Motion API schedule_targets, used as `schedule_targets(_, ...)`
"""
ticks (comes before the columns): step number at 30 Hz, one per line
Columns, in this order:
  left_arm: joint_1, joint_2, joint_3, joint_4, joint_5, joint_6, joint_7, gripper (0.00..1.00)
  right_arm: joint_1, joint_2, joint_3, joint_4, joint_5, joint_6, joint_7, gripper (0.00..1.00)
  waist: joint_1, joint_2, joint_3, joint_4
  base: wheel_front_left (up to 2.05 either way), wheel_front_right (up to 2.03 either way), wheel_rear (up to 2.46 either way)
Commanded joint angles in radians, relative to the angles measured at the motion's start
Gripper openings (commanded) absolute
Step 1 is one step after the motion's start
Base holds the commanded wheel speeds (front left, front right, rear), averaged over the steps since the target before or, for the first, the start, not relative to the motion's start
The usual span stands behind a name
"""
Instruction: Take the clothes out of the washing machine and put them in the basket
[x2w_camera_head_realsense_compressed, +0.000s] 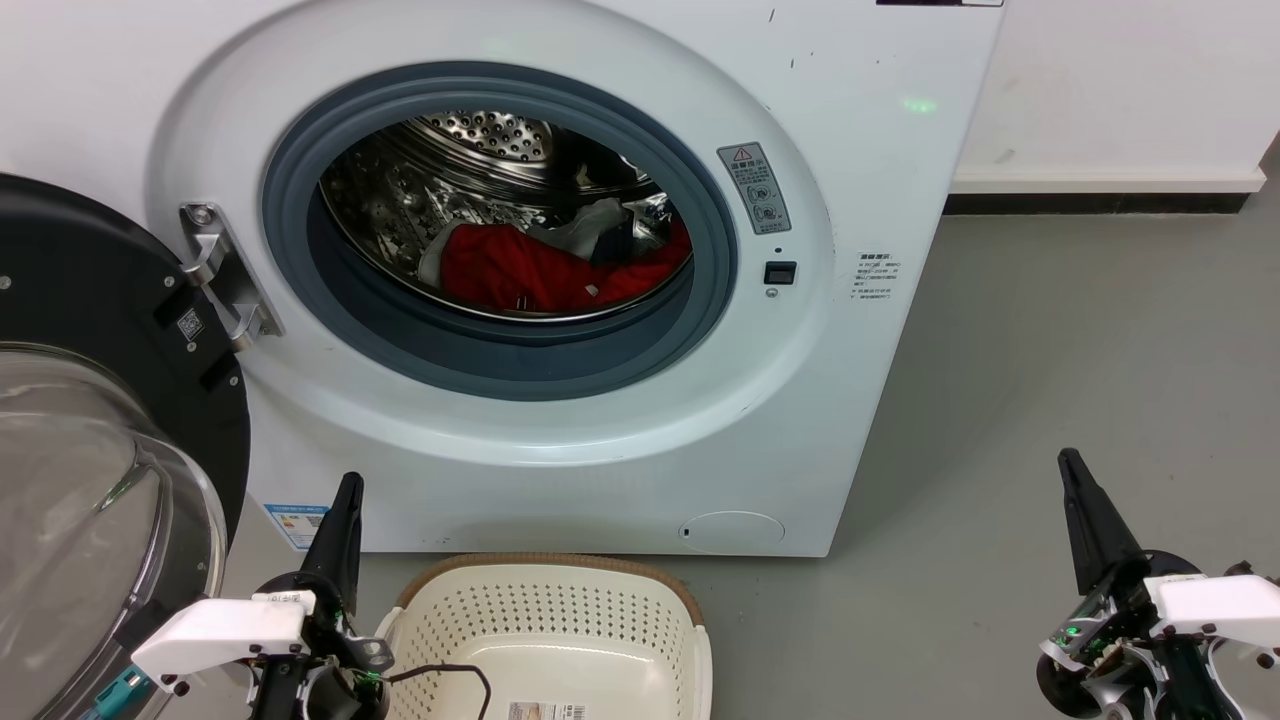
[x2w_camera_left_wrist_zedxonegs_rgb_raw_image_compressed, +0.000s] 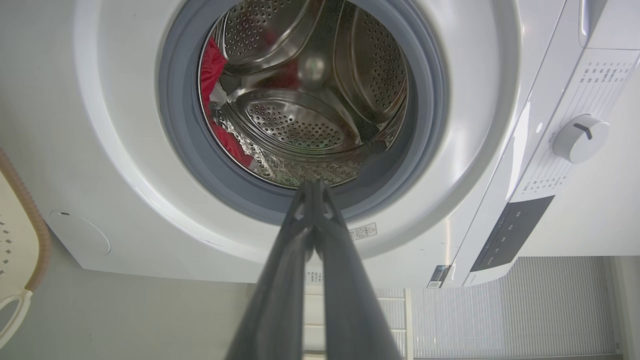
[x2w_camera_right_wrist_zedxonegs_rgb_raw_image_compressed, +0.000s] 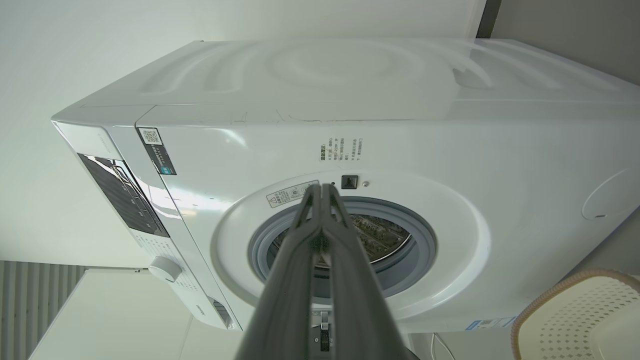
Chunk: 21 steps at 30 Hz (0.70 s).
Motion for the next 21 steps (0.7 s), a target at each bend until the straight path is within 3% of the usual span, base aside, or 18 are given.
schedule_targets(1,-0.007,-0.002,0.002,0.001,0.001,-0.003,0.001,0.00,-0.013,0.004,0.000,0.001,-0.005,0.000,0.001,0.00,0.0000,0.0000,0.000,0.000,0.00,0.00,0.00)
schedule_targets(19,-0.007,-0.002,0.002,0.001,0.001,-0.003,0.001,0.00,-0.013,0.004,0.001,0.001,-0.005,0.000,0.001,0.00,0.0000,0.0000,0.000,0.000,0.00,0.00,0.00)
schedule_targets(20,0.002,0.000,-0.001,0.004,0.000,0.000,0.000,1.00,0.002,0.000,0.000,0.004,0.000,0.000,0.000,1.00,0.0000,0.0000,0.000,0.000,0.00,0.00,0.00)
schedule_targets(21,0.002,0.000,-0.001,0.004,0.000,0.000,0.000,1.00,0.002,0.000,0.000,0.004,0.000,0.000,0.000,1.00,0.0000,0.0000,0.000,0.000,0.00,0.00,0.00)
